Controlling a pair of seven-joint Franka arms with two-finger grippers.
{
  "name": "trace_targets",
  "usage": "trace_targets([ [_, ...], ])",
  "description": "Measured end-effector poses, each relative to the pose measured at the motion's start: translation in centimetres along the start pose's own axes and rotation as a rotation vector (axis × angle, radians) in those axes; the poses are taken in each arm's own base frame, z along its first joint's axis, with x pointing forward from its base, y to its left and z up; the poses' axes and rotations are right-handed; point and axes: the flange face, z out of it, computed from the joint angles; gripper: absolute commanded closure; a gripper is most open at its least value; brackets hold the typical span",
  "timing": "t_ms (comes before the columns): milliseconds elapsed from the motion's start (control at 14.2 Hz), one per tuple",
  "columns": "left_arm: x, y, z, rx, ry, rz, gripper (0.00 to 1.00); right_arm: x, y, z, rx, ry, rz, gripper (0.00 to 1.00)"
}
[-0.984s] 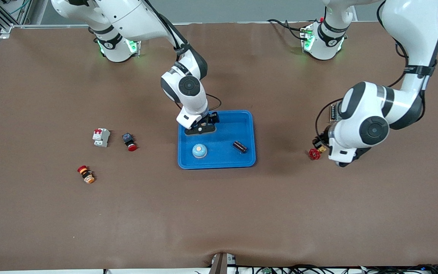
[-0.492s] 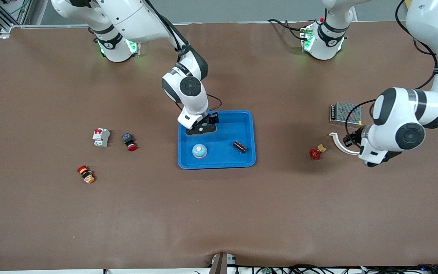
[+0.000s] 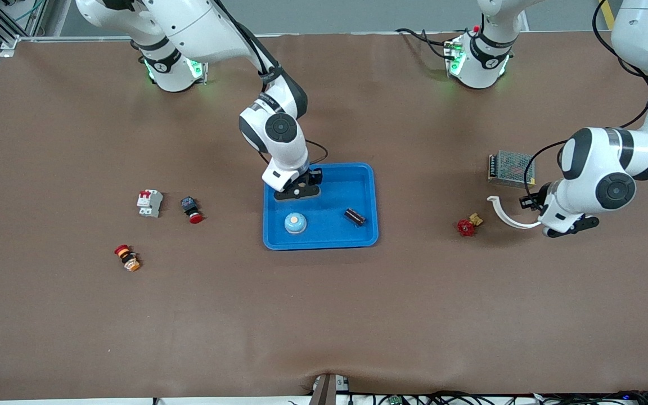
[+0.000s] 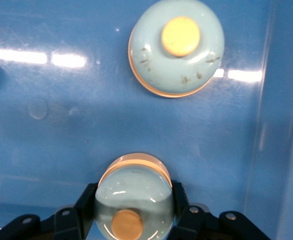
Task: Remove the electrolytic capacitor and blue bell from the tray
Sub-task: 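Carry the blue bell with the right gripper beside the breaker and release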
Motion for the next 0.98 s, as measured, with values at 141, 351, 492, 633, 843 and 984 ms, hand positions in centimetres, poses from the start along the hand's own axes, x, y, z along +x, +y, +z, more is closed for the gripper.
trace_targets([
  [141,-0.6,0.0,1.5,0.014,0.034,0.034,1.00,1.0,0.4,-1.6,-0.024,-0.018,0.008,0.63],
  [351,-1.0,-0.3,3.1,0.006,0.060,0.051,1.00,3.8,3.6,-7.9,-0.069,-0.060,-0.041,0.63],
  [492,-1.0,-0.4,3.8,-0.004,0.060,0.052,1.00,6.0,8.3,-12.3,-0.073,-0.076,-0.108,0.63],
  [633,-0.9,-0.2,4.3,-0.012,0.059,0.055,0.89,7.5,13.1,-15.4,-0.071,-0.092,-0.168,0.63],
  [843,-0.8,0.1,4.8,-0.022,0.061,0.059,0.26,7.8,17.9,-17.5,-0.062,-0.092,-0.255,0.63],
  [984,-0.7,0.2,4.6,-0.024,0.069,0.059,0.02,7.5,21.6,-18.3,-0.057,-0.098,-0.328,0.63],
])
